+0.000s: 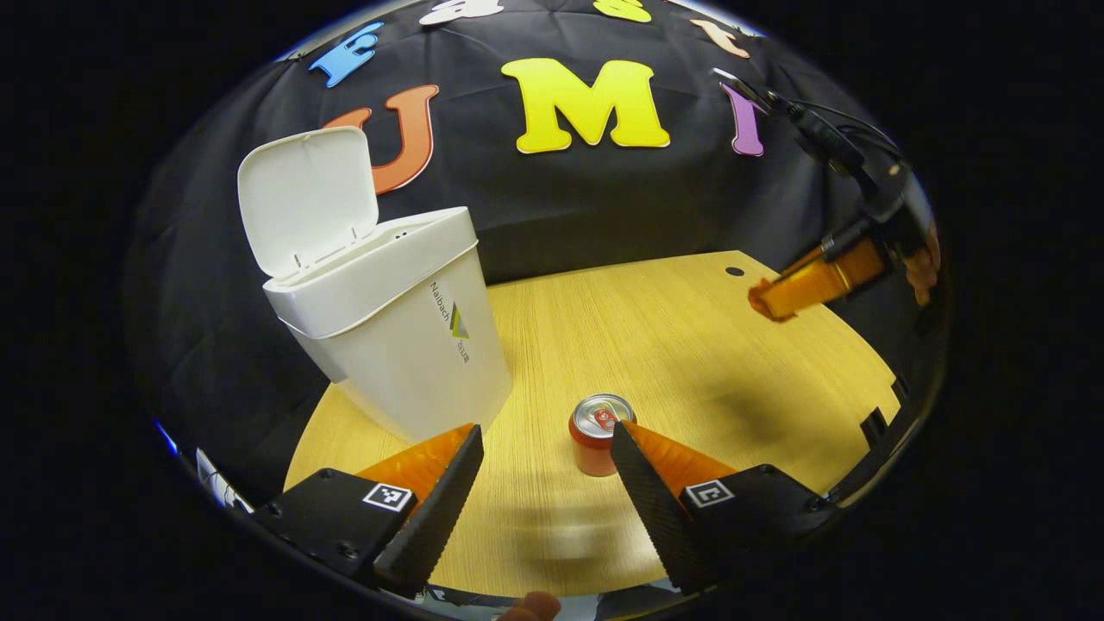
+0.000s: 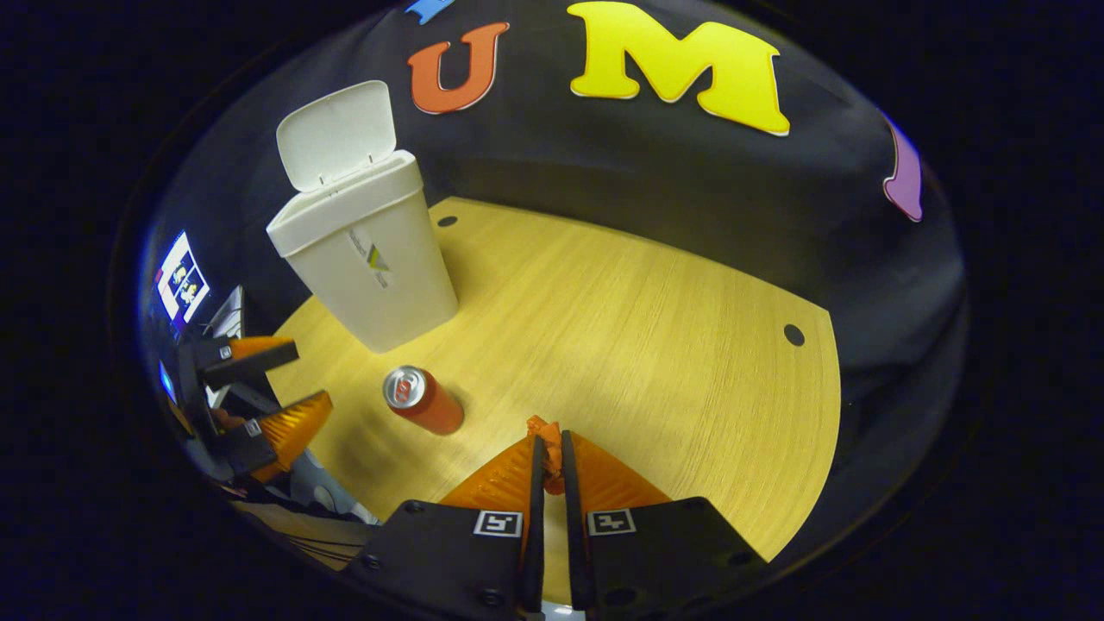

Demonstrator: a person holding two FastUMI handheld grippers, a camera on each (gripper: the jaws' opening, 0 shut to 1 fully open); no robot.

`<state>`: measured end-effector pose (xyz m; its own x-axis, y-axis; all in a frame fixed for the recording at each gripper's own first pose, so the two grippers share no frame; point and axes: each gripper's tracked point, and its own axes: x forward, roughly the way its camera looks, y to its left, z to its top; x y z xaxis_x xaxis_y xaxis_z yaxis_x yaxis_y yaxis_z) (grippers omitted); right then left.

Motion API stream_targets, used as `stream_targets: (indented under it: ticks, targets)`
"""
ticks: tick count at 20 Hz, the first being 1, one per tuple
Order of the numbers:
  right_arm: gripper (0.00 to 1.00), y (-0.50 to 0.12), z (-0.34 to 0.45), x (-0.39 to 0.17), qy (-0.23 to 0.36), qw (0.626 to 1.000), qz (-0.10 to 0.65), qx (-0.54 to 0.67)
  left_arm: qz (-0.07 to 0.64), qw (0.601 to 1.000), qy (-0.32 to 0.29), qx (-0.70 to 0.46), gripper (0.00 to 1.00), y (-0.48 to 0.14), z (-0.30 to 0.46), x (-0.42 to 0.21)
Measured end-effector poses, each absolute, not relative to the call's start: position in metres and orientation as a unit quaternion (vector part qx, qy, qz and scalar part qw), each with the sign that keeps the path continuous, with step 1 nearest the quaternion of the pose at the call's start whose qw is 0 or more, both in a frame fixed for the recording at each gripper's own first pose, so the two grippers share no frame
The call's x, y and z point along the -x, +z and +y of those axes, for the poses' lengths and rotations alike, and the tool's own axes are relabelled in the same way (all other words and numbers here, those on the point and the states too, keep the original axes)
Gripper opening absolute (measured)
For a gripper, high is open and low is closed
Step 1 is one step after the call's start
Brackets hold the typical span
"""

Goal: Press the lid of the desktop garbage bin to open it, pick up the crumpled paper on the desktop and throw it into the bin, then pick up the pop can on the desktop and drop it into the bin, and finally close the garbage bin lid.

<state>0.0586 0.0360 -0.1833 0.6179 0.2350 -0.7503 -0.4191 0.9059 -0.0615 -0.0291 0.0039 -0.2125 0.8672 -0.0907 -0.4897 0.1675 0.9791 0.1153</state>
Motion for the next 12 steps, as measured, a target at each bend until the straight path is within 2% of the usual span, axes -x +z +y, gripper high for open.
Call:
stream_targets:
  ticks: [6,7,8,12]
  targets:
    - [0.13,-0.117,0.113,-0.125,0.224,0.909,0.307,0.17,0.247,0.965,-0.069,-0.054,0.99,-0.216,0.018,0.037]
    - [0.1,-0.111,0.129,-0.133,0.233,0.909,0.298,0.174,0.242,0.966,-0.07,-0.055,0.99,-0.214,0.021,0.037]
    - [0.13,-0.104,0.147,-0.141,0.242,0.91,0.291,0.169,0.237,0.967,-0.07,-0.056,0.99,-0.212,0.024,0.038]
    - [0.12,-0.093,0.202,-0.16,0.27,0.908,0.283,0.148,0.236,0.967,-0.085,-0.039,0.99,-0.213,0.032,0.044]
